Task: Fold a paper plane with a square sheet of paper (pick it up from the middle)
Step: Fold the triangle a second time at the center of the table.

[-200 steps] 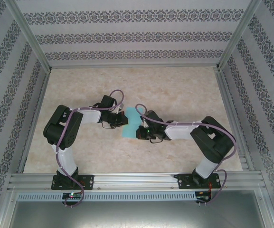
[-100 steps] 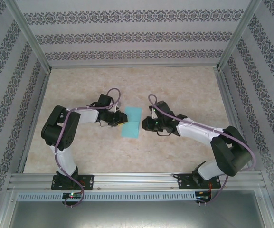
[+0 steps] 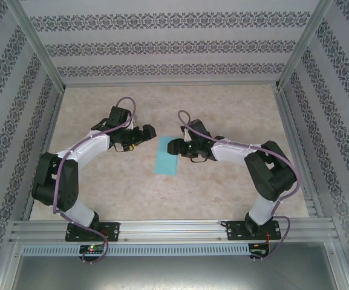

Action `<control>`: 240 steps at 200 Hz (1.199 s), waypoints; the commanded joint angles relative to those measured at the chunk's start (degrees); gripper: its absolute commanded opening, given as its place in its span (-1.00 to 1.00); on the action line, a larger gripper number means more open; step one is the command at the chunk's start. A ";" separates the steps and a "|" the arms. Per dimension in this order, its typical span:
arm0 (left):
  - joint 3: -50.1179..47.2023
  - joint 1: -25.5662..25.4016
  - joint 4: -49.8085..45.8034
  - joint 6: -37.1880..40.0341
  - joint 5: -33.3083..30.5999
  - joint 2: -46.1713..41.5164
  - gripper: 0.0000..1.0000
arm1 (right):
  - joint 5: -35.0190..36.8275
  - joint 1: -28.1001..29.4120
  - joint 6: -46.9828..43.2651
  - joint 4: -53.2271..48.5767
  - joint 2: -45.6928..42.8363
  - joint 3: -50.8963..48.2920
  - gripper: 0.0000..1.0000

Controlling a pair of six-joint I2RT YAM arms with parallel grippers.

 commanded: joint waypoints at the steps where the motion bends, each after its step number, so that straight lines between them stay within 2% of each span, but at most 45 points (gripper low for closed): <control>1: -0.86 0.43 -4.19 -1.00 -1.20 -0.69 1.00 | -4.12 -0.42 -1.12 3.44 1.74 1.86 0.16; 25: -1.64 0.41 -3.44 -1.87 -0.18 -0.44 1.00 | -4.98 -0.23 -1.66 3.47 3.72 2.28 0.04; 65: -3.93 0.48 -2.49 -2.87 1.55 -1.26 1.00 | -7.30 -0.29 -4.80 2.02 5.50 3.15 0.01; 109: -5.84 0.36 1.59 -5.66 3.70 -0.47 1.00 | -4.81 -1.07 -8.35 0.77 3.59 1.07 0.00; 124: -5.98 0.08 2.14 -5.65 4.19 -0.34 1.00 | -7.22 -2.01 -8.42 2.03 3.50 0.29 -0.04; 152: -5.98 -0.64 3.98 -7.00 6.60 0.39 1.00 | -12.15 -2.29 -9.06 2.94 5.23 0.69 -0.28; 199: -5.17 -2.23 9.24 -8.40 13.37 3.35 1.00 | -12.70 -2.73 -9.47 4.34 4.99 -0.58 -0.76; 218: -5.59 -2.69 9.77 -8.04 13.31 4.08 0.99 | -11.87 -3.04 -10.19 4.31 5.03 -0.80 -0.76; 240: -6.08 -2.88 10.65 -8.03 12.92 4.57 1.00 | -11.69 -3.56 -11.00 3.99 5.44 -0.57 -0.59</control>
